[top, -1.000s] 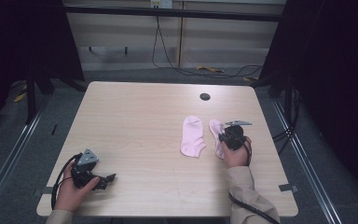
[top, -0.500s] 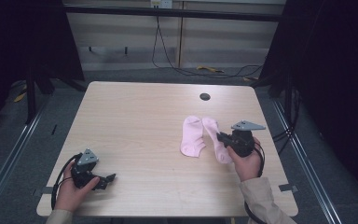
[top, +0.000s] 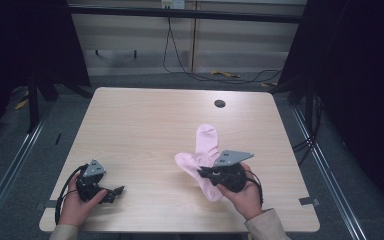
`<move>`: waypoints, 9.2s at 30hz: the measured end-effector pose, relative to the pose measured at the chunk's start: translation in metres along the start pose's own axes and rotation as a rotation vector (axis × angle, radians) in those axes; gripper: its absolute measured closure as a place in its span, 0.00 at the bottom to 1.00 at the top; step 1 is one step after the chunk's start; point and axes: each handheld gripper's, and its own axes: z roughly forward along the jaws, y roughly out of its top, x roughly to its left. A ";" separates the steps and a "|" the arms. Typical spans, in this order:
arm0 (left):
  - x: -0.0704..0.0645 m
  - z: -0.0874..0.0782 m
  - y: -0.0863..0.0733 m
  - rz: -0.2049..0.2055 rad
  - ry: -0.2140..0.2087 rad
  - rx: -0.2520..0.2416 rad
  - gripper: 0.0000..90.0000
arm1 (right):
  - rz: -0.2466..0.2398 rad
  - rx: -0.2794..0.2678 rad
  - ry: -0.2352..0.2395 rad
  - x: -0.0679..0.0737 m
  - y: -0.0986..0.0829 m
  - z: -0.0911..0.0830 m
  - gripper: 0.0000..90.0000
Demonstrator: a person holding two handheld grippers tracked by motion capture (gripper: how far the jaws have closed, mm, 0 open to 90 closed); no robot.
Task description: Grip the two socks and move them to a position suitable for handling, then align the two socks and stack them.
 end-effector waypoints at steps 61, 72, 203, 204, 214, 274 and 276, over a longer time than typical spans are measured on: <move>-0.001 0.000 0.000 -0.001 -0.006 -0.002 0.00 | 0.128 0.017 -0.240 -0.078 0.023 0.029 0.93; -0.001 0.000 0.000 0.002 -0.003 -0.001 0.00 | 0.082 0.021 -0.163 -0.053 -0.006 0.018 0.57; -0.088 0.025 0.102 -0.032 -0.274 -0.101 1.00 | 0.235 -0.022 -0.038 0.015 -0.063 -0.032 0.99; -0.088 0.025 0.105 -0.036 -0.281 -0.103 1.00 | 0.235 -0.028 -0.042 0.014 -0.062 -0.034 0.99; -0.086 0.031 0.141 -0.012 -0.277 -0.121 1.00 | 0.261 -0.090 -0.061 -0.004 -0.058 -0.047 0.99; -0.073 0.111 0.190 -0.009 -0.241 -0.030 1.00 | 0.397 -0.062 -0.115 -0.061 -0.078 -0.032 0.98; -0.073 0.112 0.191 0.001 -0.233 -0.028 1.00 | 0.403 -0.062 -0.114 -0.062 -0.079 -0.032 0.98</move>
